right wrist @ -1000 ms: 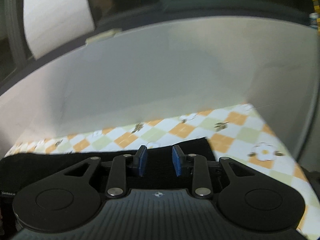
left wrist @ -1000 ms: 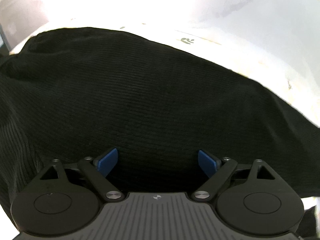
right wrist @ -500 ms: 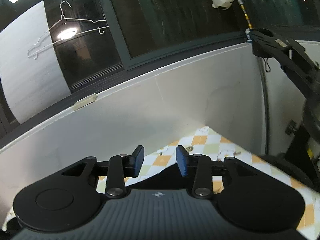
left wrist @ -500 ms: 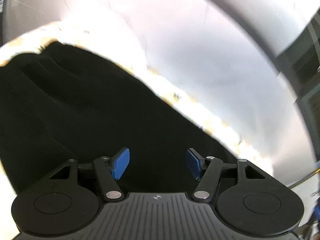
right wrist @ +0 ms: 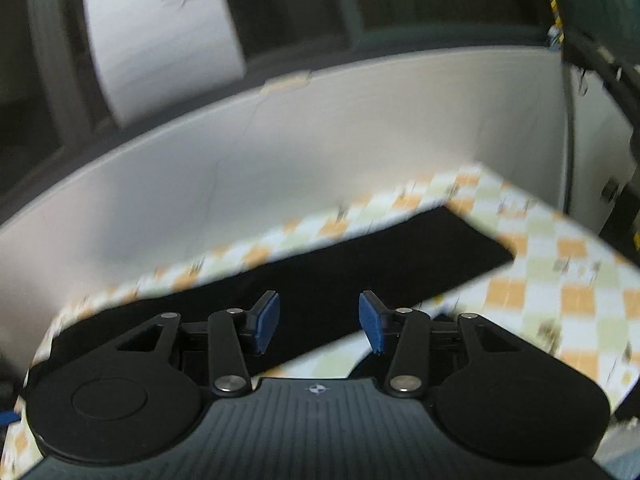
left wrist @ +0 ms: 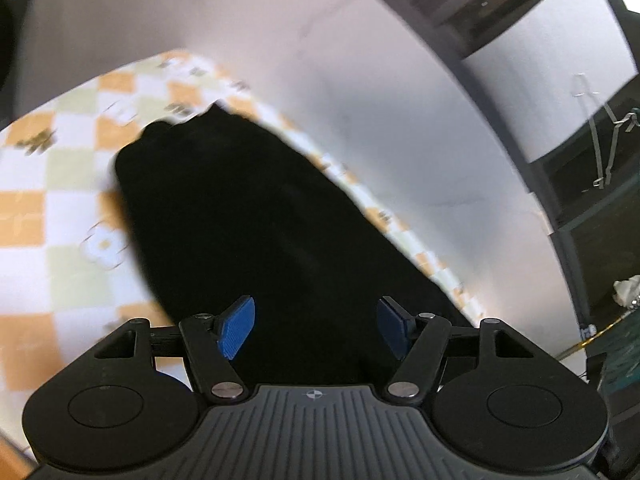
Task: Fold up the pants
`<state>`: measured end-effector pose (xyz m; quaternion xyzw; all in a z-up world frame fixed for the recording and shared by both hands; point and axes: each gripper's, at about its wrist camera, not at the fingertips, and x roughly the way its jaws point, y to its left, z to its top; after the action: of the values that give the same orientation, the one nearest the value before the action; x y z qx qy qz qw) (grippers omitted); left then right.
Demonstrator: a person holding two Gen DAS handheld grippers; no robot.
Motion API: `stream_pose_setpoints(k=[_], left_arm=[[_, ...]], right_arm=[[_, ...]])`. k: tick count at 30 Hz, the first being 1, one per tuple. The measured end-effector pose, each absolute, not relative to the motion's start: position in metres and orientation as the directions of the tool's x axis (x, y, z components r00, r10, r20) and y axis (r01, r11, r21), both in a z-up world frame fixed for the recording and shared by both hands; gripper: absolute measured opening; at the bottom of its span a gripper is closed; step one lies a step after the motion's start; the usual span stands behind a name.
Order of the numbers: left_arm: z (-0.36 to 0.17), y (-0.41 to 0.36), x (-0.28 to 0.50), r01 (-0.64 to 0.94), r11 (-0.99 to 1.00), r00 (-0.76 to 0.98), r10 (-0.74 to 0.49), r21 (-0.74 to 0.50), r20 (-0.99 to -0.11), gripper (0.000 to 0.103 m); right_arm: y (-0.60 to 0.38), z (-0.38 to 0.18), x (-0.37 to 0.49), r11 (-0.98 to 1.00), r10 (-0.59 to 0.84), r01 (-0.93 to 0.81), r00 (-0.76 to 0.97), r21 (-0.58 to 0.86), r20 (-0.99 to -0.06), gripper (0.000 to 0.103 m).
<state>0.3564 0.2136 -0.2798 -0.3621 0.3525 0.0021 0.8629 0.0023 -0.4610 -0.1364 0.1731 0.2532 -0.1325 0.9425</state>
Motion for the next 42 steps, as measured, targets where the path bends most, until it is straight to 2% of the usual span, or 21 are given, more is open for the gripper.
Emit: stream_pose_setpoints(k=[4,13,19,26,35,42], left_arm=[[-0.292,0.218,0.349,-0.264,0.764,0.702,-0.266,-0.589,-0.66,0.069],[-0.328,0.195,0.331,-0.252,0.784,0.589,-0.34,-0.567,-0.733,0.069],[-0.341,0.197,0.339,-0.257,0.798,0.566,-0.333,-0.545,-0.754,0.069],[-0.355,0.193,0.348,-0.346,0.761,0.546,-0.313,-0.549,-0.777,0.069],[-0.365,0.189,0.355,-0.376,0.729,0.576,-0.299,-0.571,-0.761,0.069],[-0.368,0.206,0.367,-0.456,0.693,0.631,-0.192,-0.559,-0.752,0.069]], right_arm=[[-0.431,-0.165,-0.016,0.899,-0.14,0.349,0.801,0.264,-0.583,0.048],[-0.434,-0.217,-0.056,0.781,-0.215,0.557,0.664,0.282,-0.716,0.048],[-0.43,-0.247,-0.073,0.702,-0.163,0.622,0.616,0.348,-0.771,0.049],[-0.432,-0.259,-0.073,0.692,-0.085,0.586,0.646,0.422,-0.758,0.049],[-0.45,-0.262,-0.061,0.682,-0.004,0.551,0.661,0.482,-0.75,0.049],[-0.476,-0.267,-0.063,0.589,-0.051,0.597,0.7,0.545,-0.713,0.044]])
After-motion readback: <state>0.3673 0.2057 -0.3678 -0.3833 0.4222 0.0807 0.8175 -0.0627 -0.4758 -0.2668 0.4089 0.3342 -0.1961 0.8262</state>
